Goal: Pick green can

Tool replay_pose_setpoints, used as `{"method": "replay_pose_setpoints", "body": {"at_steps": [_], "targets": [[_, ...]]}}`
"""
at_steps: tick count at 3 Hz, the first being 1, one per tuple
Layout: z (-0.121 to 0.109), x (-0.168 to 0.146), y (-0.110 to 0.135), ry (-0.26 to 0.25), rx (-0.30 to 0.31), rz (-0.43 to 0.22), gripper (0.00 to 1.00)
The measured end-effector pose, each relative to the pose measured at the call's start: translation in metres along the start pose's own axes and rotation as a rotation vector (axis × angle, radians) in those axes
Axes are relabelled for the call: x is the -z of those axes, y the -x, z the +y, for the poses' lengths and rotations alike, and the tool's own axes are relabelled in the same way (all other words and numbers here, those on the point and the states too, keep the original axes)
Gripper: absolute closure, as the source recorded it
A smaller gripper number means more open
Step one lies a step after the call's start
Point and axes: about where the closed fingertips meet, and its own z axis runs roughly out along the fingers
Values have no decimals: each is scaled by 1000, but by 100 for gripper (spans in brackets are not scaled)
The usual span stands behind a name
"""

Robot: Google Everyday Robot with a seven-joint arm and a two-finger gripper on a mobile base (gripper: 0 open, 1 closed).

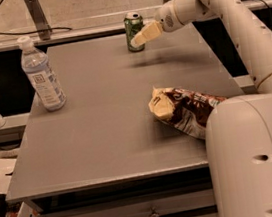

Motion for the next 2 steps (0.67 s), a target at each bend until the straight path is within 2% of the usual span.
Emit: {"method": "replay_pose_setpoints", "body": {"at_steps": [1,2], "targets": [[-2,-19,0,16,-11,9,0],[-1,-32,3,30,-16,13,17]]}}
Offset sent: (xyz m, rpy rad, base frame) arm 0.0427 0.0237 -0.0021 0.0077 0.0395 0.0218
